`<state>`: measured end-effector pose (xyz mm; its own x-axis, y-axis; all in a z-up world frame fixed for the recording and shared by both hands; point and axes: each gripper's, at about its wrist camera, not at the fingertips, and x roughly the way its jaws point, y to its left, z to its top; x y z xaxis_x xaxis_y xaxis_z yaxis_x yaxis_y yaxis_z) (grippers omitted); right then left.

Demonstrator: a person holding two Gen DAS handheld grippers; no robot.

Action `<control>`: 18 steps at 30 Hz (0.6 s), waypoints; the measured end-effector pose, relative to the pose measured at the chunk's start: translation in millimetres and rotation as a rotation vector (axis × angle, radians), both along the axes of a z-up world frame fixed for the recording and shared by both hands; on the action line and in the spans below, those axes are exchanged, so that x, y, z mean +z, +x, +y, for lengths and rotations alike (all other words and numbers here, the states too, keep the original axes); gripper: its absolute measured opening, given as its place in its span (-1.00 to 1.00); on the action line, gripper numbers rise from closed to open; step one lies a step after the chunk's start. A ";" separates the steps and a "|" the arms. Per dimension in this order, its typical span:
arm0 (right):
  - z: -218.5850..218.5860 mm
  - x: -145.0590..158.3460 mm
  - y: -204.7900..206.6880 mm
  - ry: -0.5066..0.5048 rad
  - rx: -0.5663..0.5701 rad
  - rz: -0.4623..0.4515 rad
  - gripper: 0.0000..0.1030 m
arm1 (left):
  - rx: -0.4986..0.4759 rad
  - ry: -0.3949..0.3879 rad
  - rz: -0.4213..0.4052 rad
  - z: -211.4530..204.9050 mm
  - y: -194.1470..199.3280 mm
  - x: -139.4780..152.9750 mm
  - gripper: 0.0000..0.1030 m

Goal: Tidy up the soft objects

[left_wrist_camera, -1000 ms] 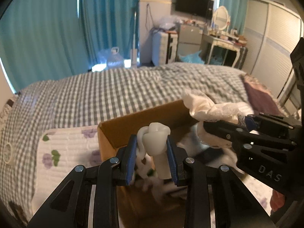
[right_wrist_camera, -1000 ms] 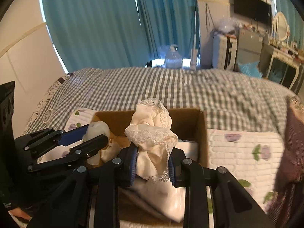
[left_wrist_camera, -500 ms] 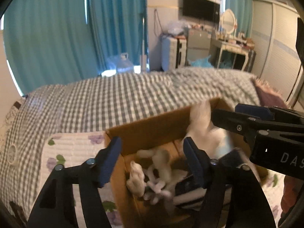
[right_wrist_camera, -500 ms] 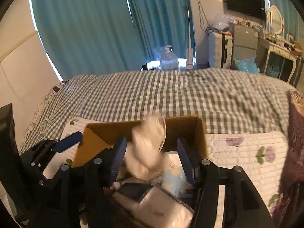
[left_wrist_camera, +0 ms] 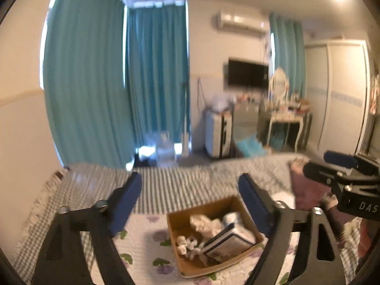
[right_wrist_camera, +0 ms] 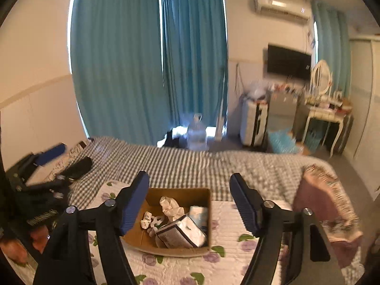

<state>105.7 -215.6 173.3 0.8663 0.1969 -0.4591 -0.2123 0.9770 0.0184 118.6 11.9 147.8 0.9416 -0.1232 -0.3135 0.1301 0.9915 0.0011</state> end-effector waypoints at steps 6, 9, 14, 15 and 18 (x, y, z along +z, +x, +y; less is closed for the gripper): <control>-12.7 23.9 -76.2 -0.008 -0.012 -0.093 1.00 | 0.012 0.007 -0.107 7.6 -65.4 24.2 0.79; -16.2 18.3 -102.5 -0.005 -0.022 -0.131 0.99 | 0.016 -0.025 -0.139 12.9 -86.3 19.2 0.80; -15.2 -13.8 -112.8 0.010 -0.032 -0.131 0.99 | 0.040 -0.003 -0.114 8.6 -89.9 -14.1 0.81; -13.5 -23.1 -112.5 0.001 -0.045 -0.132 0.99 | 0.040 0.006 -0.103 8.4 -88.6 -23.3 0.81; -4.3 -55.8 -105.1 -0.018 -0.057 -0.130 0.99 | 0.050 0.029 -0.053 11.8 -76.9 -62.3 0.81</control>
